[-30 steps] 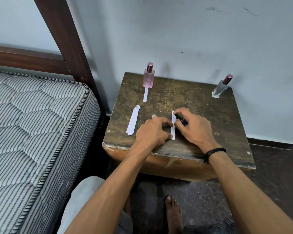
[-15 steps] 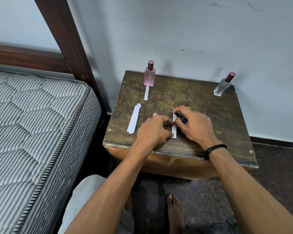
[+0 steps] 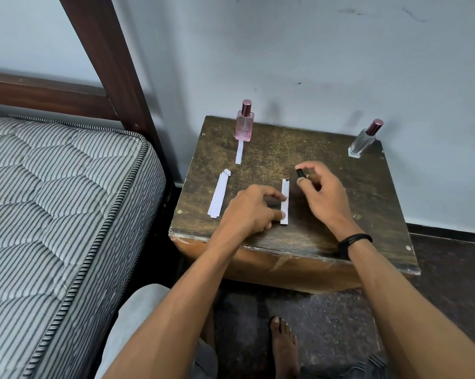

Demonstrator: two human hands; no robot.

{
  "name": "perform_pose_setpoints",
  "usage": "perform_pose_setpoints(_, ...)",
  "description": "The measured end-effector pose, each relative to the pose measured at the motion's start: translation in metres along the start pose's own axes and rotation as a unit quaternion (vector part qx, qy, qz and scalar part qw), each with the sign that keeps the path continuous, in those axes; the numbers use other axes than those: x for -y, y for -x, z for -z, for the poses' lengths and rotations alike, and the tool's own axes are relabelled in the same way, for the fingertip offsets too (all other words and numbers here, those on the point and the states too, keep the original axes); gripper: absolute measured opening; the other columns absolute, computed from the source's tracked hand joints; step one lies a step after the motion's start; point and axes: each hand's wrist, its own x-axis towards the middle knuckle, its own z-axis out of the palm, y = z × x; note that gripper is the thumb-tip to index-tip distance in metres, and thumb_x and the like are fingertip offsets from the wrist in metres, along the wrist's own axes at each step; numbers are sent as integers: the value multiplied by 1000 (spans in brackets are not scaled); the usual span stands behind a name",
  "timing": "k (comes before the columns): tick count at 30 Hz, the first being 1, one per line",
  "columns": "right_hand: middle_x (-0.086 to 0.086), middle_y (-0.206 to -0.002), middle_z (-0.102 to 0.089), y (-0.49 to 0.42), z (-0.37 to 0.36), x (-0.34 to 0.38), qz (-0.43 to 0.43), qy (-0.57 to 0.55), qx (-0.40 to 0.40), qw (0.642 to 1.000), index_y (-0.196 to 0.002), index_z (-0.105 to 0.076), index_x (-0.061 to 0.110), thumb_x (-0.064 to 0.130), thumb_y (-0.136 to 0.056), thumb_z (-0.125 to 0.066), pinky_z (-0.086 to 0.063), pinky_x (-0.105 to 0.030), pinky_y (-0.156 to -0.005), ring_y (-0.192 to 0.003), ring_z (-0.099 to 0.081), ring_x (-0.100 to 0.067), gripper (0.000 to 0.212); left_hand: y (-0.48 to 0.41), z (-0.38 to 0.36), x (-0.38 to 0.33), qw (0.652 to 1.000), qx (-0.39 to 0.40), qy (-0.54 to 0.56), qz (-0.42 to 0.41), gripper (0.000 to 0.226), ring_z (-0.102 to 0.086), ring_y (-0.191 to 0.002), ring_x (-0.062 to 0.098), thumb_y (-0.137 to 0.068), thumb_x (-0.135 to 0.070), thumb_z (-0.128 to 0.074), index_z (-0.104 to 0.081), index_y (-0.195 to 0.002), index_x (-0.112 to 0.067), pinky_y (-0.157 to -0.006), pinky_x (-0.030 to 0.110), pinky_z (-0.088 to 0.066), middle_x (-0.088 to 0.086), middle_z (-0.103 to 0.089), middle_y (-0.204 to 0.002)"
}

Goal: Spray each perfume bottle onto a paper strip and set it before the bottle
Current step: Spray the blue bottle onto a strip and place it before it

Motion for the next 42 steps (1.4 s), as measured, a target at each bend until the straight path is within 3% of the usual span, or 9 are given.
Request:
perform_pose_setpoints(4,-11,-82,-65,-3,9,8,-38,-142,-19,989,-102,-67,47,19,-100,-58,-41,-32,-61,-65,-51,-17,29,5,16,-8,990,-76,96,-63,8,-52,-46,8,-88,-24,-73,-76,-94,-29,-57,23,-44,-4,-60,-53)
perform_pose_setpoints(8,-1,-112,-69,-5,15,16,-95,-200,-4,975,-108,-71,36,19,-102,-58,-48,-22,-59,-83,-61,-13,22,0,35,1,973,-207,46,-92,10,-59,-67,1,-86,-23,-72,-76,-89,-32,-73,25,-51,-11,-66,-71)
perform_pose_setpoints(11,-4,-93,-66,-8,23,15,-118,-233,39,964,-116,-71,26,17,-103,-57,-37,-18,-44,-60,-53,-8,21,-6,44,11,977,-188,-56,-85,20,-60,-91,8,-83,-26,-78,-75,-102,-30,-91,31,-49,-9,-64,-98)
perform_pose_setpoints(14,-6,-80,-63,-10,29,14,-116,-250,69,959,-117,-70,28,18,-104,-57,-36,-20,-43,-58,-55,-9,20,-11,43,17,977,-143,-142,-76,33,-56,-112,18,-84,-28,-79,-73,-117,-26,-99,33,-45,-2,-62,-116)
perform_pose_setpoints(24,-1,-82,-75,-13,31,10,-119,-191,129,966,-128,-61,25,25,-106,-56,-41,-22,-50,-70,-64,-9,22,-11,25,12,977,-145,-149,-53,19,-64,-105,21,-93,-20,-64,-75,-108,-25,-90,31,-47,-1,-69,-111)
perform_pose_setpoints(29,0,-85,-76,-14,35,15,-91,-145,140,975,-119,-68,21,28,-105,-59,-43,-16,-52,-66,-63,0,19,-9,31,9,983,-162,61,-58,12,-66,-83,5,-91,-28,-73,-77,-102,-27,-77,20,-51,-6,-74,-92)
perform_pose_setpoints(33,1,-81,-76,-13,34,19,-60,-148,181,970,-109,-71,21,26,-102,-65,-42,-25,-61,-74,-61,-11,11,-11,33,7,933,-121,337,-38,17,-70,-84,17,-90,-9,-74,-75,-107,-4,-88,33,-61,9,-75,-89)
perform_pose_setpoints(39,2,-84,-77,-11,27,24,9,-117,233,965,-108,-74,17,23,-97,-70,-48,-15,-67,-77,-63,-9,13,-9,28,4,906,-67,417,-10,15,-74,-87,22,-96,-5,-65,-71,-109,0,-82,28,-62,14,-75,-94)
perform_pose_setpoints(42,3,-86,-77,-10,25,25,31,-98,244,964,-104,-77,27,27,-95,-72,-49,-15,-75,-80,-65,-8,10,-9,24,3,906,-52,420,-3,15,-74,-86,20,-96,-5,-64,-70,-108,0,-82,29,-61,13,-75,-92)
